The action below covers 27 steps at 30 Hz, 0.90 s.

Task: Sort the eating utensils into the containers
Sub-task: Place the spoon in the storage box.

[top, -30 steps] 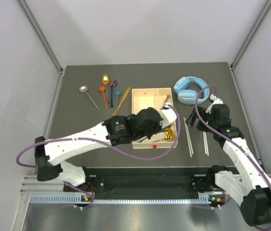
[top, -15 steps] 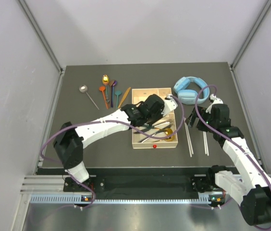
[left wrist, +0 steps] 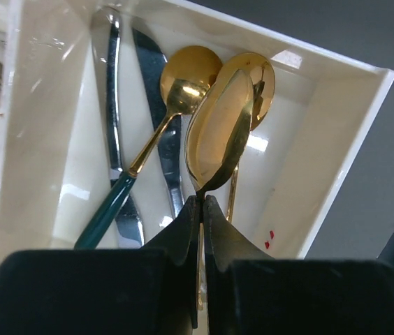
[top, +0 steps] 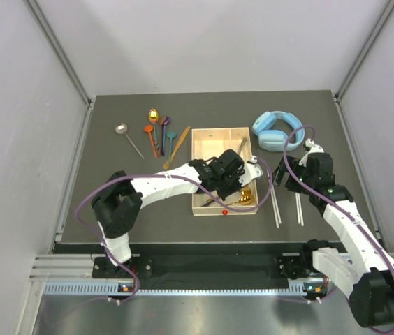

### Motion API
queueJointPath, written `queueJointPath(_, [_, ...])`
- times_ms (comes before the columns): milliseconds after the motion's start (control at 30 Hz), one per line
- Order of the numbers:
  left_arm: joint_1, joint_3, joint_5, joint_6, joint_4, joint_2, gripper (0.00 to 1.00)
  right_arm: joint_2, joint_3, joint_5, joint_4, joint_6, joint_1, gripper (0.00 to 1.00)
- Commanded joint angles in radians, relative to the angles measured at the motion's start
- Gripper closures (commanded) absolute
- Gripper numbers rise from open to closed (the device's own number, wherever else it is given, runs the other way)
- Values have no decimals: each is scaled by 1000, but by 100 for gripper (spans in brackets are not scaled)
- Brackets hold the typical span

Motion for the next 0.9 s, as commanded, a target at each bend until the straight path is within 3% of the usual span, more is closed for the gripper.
queueJointPath(0, [-5,-8,54,-24,42,43,100,-8,6,-11,41,11,-12,8])
queueJointPath(367, [-29,15,80,-46,4,118,100,-11,27,-2,35,6,-12,8])
queueJointPath(533, [-37,23,57,-70,-8,126,92,-5,38,10,27,-6,-14,7])
queueJointPath(633, [-36,21,17,-84,-10,106,86,4,41,10,25,-11,-14,7])
queueJointPath(867, [-25,-12,-61,-124,41,-14,82,20,33,32,31,-17,-14,6])
